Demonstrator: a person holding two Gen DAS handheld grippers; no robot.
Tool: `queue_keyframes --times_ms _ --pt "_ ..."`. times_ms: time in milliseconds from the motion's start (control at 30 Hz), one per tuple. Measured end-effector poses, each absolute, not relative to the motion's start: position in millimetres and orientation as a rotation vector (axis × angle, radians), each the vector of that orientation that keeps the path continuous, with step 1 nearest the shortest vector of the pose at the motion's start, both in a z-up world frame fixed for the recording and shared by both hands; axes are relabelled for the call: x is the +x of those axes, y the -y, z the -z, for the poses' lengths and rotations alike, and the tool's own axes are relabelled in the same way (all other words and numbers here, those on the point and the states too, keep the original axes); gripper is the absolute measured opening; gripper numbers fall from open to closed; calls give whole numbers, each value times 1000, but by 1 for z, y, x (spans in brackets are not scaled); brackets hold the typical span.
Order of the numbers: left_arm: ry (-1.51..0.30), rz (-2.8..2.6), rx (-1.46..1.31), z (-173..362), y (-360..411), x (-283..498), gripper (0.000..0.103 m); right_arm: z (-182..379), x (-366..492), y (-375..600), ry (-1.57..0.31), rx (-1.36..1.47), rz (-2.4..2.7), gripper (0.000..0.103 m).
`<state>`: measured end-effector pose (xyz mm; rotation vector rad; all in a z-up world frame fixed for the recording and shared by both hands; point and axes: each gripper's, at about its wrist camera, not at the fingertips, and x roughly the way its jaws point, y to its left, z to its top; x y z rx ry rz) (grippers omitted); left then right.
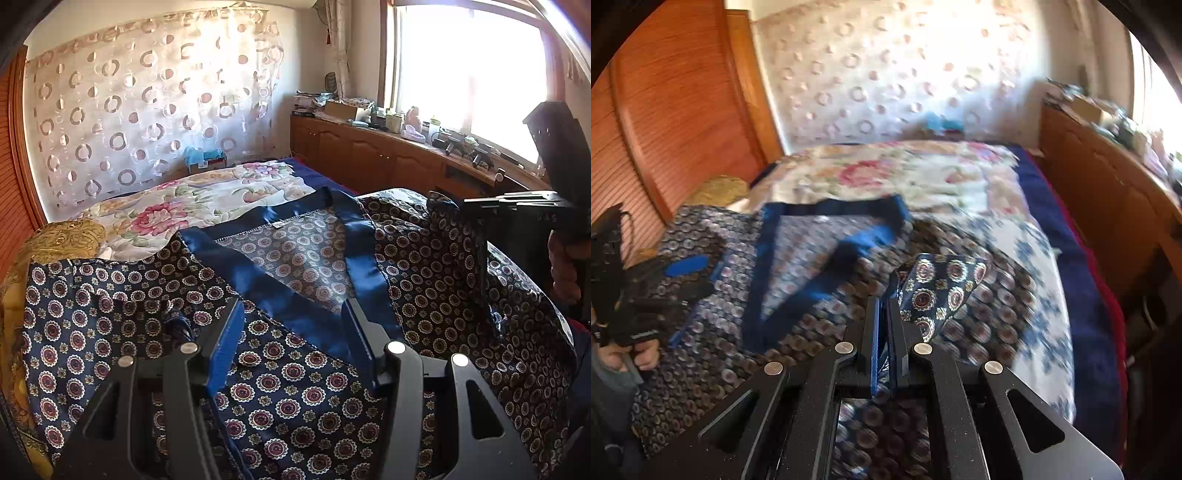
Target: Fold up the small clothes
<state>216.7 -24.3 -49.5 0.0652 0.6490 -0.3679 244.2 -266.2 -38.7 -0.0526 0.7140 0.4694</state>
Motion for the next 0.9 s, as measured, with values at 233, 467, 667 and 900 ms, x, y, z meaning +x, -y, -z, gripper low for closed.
queue_keyframes --times_ms 233,467,667,900 --pt "-649 359 61 50 22 220 54 36 249 275 -705 -82 -394 49" --pt "-674 348 32 57 17 226 54 71 264 307 -781 -117 -249 55" --pt "-691 329 44 60 16 232 54 98 292 333 -838 -118 -179 58" --pt "-700 283 16 44 -13 231 54 113 305 339 -839 -104 -203 58"
